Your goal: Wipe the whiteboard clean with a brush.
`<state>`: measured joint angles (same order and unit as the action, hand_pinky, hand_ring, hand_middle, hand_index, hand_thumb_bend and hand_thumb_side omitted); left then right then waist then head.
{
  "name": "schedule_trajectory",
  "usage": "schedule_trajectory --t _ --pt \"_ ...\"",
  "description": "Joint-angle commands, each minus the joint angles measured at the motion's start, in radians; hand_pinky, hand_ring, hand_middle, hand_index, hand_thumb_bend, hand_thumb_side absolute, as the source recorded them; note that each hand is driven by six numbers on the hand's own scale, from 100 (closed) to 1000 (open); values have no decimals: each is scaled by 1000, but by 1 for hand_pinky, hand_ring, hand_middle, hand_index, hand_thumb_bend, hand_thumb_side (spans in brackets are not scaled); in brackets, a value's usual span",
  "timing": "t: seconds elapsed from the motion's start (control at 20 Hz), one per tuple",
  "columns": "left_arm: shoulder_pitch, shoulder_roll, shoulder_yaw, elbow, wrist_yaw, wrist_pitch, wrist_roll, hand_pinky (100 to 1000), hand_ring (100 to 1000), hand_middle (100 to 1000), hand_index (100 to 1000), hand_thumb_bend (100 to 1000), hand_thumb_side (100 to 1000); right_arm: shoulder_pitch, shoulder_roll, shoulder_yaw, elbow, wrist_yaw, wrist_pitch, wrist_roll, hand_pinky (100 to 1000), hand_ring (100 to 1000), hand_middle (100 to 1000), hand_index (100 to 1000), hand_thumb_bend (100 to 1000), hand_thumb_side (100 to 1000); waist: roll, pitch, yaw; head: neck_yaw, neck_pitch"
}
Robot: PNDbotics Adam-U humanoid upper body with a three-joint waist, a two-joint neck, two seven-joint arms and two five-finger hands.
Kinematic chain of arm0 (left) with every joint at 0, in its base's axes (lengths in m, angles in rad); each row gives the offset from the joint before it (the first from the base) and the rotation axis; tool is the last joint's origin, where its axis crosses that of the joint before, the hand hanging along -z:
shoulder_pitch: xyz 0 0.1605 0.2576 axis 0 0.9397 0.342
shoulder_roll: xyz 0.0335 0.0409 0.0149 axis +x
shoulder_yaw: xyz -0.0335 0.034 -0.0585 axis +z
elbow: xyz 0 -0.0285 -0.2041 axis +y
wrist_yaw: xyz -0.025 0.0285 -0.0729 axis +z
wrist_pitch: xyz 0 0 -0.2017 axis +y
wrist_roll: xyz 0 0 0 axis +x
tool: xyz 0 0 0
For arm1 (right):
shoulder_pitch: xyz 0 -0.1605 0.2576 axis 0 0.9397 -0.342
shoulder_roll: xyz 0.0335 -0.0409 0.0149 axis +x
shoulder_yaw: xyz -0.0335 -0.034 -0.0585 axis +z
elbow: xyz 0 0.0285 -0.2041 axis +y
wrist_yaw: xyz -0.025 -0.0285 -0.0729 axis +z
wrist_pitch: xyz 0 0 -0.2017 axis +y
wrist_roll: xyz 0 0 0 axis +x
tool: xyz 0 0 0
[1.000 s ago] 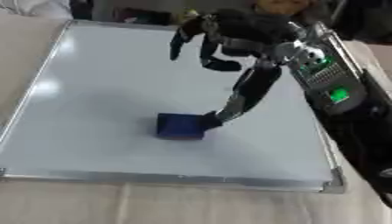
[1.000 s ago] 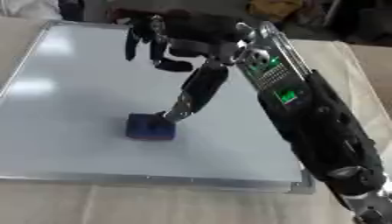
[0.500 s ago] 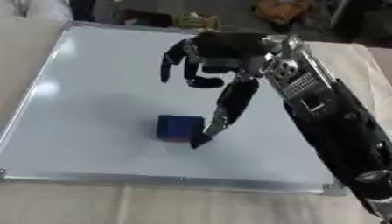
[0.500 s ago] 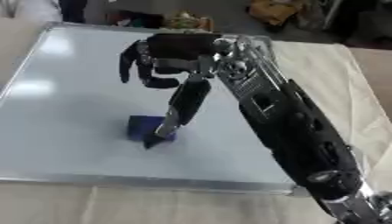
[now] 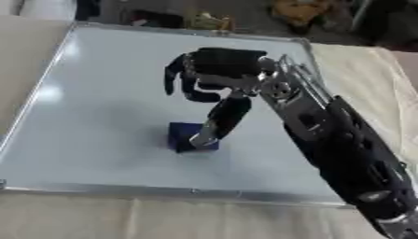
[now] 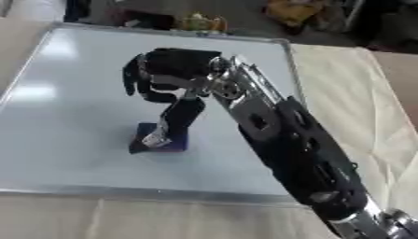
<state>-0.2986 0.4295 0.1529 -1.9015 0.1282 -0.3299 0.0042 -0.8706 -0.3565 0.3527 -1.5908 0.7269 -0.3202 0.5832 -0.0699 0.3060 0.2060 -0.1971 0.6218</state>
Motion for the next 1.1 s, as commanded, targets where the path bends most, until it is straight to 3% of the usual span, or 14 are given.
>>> schedule_trajectory --t 0.05,0.5,0.85,1.1 --pt "-7 11 12 -20 2 2 -2 664 590 544 405 385 838 -10 -2 7 7 55 -8 -43 733 817 663 100 590 622 4 -15 0 -2 -5" --pt "-7 14 12 -18 4 1 -2 665 589 543 405 385 839 11 15 18 65 173 -44 -94 713 807 654 100 556 604 3 -14 -1 1 -5" --pt "-6 12 13 -18 6 2 -2 666 589 543 403 382 840 28 13 8 90 187 -52 -88 711 806 667 100 512 507 2 -12 -4 7 -4" --pt "-3 11 15 -18 8 2 1 666 589 543 403 381 839 39 12 -1 108 184 -50 -64 720 826 719 100 522 501 3 -12 -5 9 -6"
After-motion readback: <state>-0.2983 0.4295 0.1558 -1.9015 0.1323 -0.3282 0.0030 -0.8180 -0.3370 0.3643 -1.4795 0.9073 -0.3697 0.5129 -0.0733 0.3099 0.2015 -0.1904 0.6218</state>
